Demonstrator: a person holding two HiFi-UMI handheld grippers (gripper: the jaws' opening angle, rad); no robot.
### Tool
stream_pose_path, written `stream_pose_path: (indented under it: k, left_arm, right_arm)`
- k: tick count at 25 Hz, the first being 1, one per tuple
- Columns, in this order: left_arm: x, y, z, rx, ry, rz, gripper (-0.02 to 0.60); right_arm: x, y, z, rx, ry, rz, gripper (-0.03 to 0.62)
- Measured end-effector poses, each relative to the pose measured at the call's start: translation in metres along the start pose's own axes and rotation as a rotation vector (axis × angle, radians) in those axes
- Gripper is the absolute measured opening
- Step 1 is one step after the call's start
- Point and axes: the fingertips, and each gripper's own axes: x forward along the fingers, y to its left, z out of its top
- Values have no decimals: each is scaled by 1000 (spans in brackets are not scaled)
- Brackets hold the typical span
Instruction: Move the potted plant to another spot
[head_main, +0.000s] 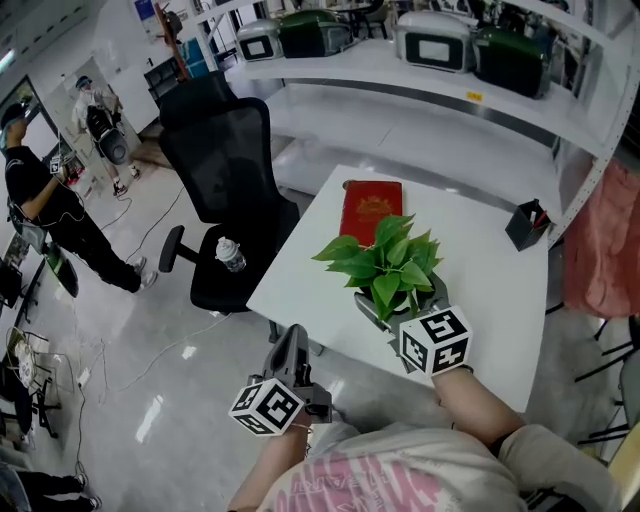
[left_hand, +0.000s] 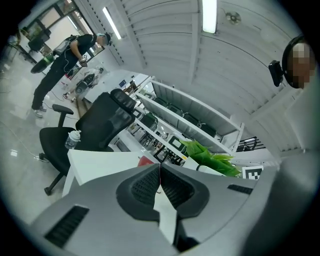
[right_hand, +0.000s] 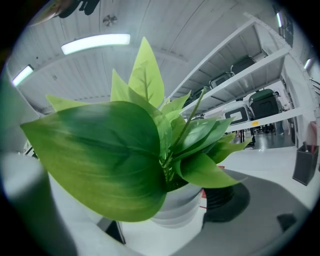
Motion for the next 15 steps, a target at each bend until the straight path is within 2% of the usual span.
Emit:
stream_pose_path:
  k: [5, 15]
  left_arm:
    - [32, 9, 10, 18, 63, -105, 25]
    - [101, 21, 52, 64, 170, -287, 25]
  right_arm:
    - [8, -11, 2, 5, -27, -108, 523]
    - [39, -39, 21, 64, -95, -321, 523]
